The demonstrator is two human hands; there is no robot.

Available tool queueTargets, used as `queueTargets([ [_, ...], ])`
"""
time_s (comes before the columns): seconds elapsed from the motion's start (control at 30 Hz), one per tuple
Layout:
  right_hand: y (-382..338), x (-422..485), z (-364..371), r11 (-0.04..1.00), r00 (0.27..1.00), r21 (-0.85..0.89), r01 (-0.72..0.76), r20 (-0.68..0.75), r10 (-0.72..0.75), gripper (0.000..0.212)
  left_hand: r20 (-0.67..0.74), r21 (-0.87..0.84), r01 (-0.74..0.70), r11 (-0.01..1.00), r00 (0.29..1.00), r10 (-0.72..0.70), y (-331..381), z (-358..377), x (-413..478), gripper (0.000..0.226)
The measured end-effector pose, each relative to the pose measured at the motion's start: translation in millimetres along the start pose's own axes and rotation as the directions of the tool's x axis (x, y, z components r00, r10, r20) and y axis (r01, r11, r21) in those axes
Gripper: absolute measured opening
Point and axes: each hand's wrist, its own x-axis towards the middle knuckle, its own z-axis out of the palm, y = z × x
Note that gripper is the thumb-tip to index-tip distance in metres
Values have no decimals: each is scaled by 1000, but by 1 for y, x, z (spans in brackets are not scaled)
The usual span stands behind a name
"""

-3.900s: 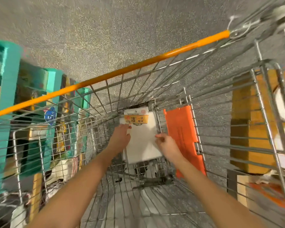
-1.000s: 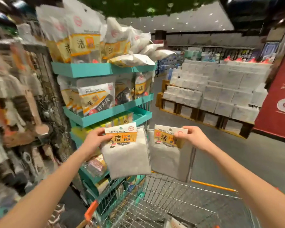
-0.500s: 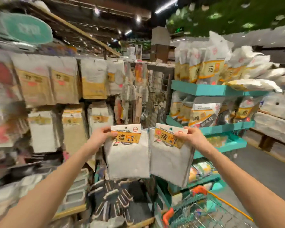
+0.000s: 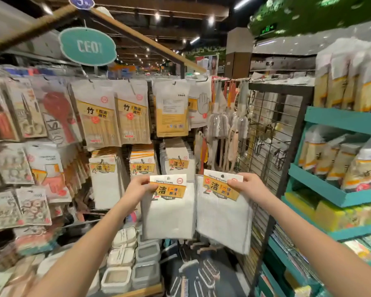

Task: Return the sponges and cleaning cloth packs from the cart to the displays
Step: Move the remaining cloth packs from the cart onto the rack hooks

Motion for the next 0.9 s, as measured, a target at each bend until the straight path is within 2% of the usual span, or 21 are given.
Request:
queueTargets([
  [0.23, 16, 58, 4, 998, 1000, 69, -10, -25, 12, 19, -11, -36, 40, 999, 999, -41, -27, 20, 59, 21],
  [0.37, 34, 101, -6, 993, 999, 115, -7, -33, 11, 14, -67, -79, 103, 991, 992, -109, -31, 45, 108, 16],
  [0.63, 60, 179, -33, 996, 1000, 86, 15, 26, -17, 10, -69, -120, 91, 989, 993, -100, -30, 101, 190, 12],
  [0.9, 72, 206, -47, 993, 998, 119, 20, 62, -27, 9, -149, -63, 112, 992, 982, -120, -52, 107, 237, 11],
])
